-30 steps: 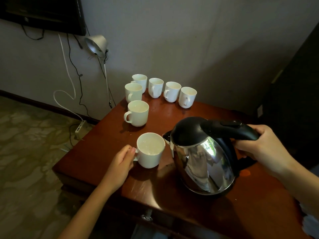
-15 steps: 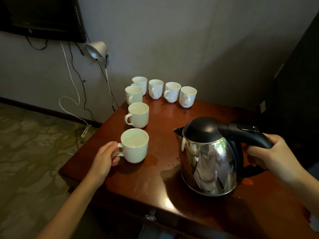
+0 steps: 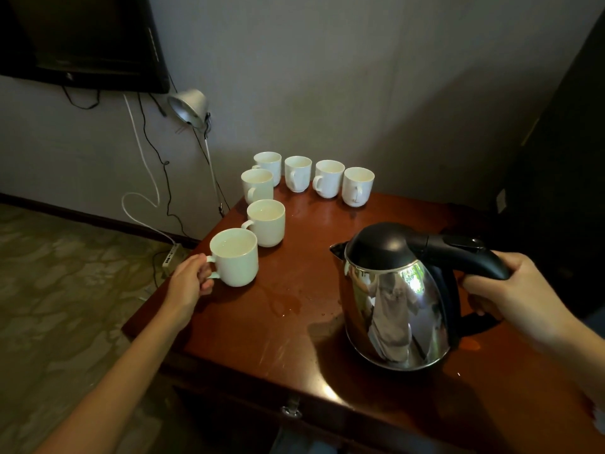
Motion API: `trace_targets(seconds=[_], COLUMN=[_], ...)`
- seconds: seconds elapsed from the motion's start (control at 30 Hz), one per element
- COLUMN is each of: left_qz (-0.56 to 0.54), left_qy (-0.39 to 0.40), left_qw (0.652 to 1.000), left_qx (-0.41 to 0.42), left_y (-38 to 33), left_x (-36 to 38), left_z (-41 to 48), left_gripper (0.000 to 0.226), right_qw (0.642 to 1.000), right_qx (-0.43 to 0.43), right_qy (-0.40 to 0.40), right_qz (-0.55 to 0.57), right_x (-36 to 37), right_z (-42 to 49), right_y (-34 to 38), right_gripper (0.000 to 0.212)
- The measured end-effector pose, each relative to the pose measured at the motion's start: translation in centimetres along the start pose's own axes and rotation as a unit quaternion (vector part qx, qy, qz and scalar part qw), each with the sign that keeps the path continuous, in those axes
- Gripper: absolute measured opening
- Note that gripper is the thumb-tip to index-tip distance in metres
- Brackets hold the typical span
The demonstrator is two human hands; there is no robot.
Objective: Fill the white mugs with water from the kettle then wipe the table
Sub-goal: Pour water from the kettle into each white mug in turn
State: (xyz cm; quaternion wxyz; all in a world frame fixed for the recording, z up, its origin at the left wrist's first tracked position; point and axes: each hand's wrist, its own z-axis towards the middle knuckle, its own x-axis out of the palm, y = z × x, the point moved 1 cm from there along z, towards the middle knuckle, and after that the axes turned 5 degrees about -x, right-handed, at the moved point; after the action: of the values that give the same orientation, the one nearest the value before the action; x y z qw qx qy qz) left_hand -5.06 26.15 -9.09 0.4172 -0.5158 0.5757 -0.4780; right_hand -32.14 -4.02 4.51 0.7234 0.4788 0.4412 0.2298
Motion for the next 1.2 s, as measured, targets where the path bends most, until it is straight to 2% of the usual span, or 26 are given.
trace_targets(seconds=[0.13, 0.27, 0.33, 0.4, 0.5, 0.57, 0.67, 0.73, 0.87, 1.0, 1.13, 1.2], left_qz=[0.016, 0.080, 0.136, 0.203, 0.242, 0.248, 0.230, 0.244, 0.274, 0.326, 0.280, 0.282], left_qy=[0.004, -0.007, -0.033, -0.076, -0.136, -0.109, 0.001, 0.042, 0.053, 0.049, 0.071, 0.081], left_qw=[1.000, 0.995, 0.987, 0.969, 0.944, 0.950, 0.970, 0.968, 0.959, 0.942, 0.954, 0.951], left_qx=[0.014, 0.054, 0.079, 0.122, 0.178, 0.156, 0.083, 0.043, -0.037, -0.058, -0.085, -0.097], left_y=[0.2, 0.6, 0.5, -0.4, -4.0, -7.0, -10.3, -11.2, -10.7, -10.0, -9.2, -8.7], left_x=[-0.1, -0.3, -0.7, -1.5, -2.0, -0.7, 2.9, 5.2, 8.1, 8.9, 10.0, 10.4], left_z=[0.5, 0.7, 0.6, 0.6, 1.8, 3.9, 8.1, 10.5, 13.8, 16.3, 17.3, 17.7], left_gripper=[0.035, 0.030, 0.024, 0.030, 0.034, 0.031, 0.026, 0.035, 0.054, 0.047, 0.025, 0.032], right_qw=[1.000, 1.000, 1.000, 1.000, 1.000, 0.999, 0.999, 0.999, 0.999, 0.999, 0.999, 0.999], right_qx=[0.001, 0.002, 0.003, 0.007, 0.008, 0.008, 0.009, 0.010, 0.017, 0.019, 0.019, 0.015], right_qy=[0.008, 0.006, 0.008, 0.009, 0.012, 0.014, 0.015, 0.009, 0.011, 0.023, 0.025, 0.024], right_qz=[-0.008, -0.015, -0.016, -0.018, -0.022, -0.031, -0.031, -0.032, -0.033, -0.032, -0.029, -0.030], right_x=[0.0, 0.0, 0.0, 0.0, 0.1, 0.1, 0.2, 0.3, 0.2, 0.1, 0.2, 0.3], right_z=[0.0, 0.1, 0.2, 0.3, 0.5, 0.6, 0.7, 0.6, 0.7, 0.9, 1.3, 1.5], right_y=[-0.1, -0.1, 0.0, 0.1, 0.3, 0.5, 0.7, 0.7, 0.6, 0.7, 0.8, 0.9], right_gripper=[0.023, 0.023, 0.024, 0.021, 0.019, 0.019, 0.018, 0.019, 0.022, 0.024, 0.030, 0.032])
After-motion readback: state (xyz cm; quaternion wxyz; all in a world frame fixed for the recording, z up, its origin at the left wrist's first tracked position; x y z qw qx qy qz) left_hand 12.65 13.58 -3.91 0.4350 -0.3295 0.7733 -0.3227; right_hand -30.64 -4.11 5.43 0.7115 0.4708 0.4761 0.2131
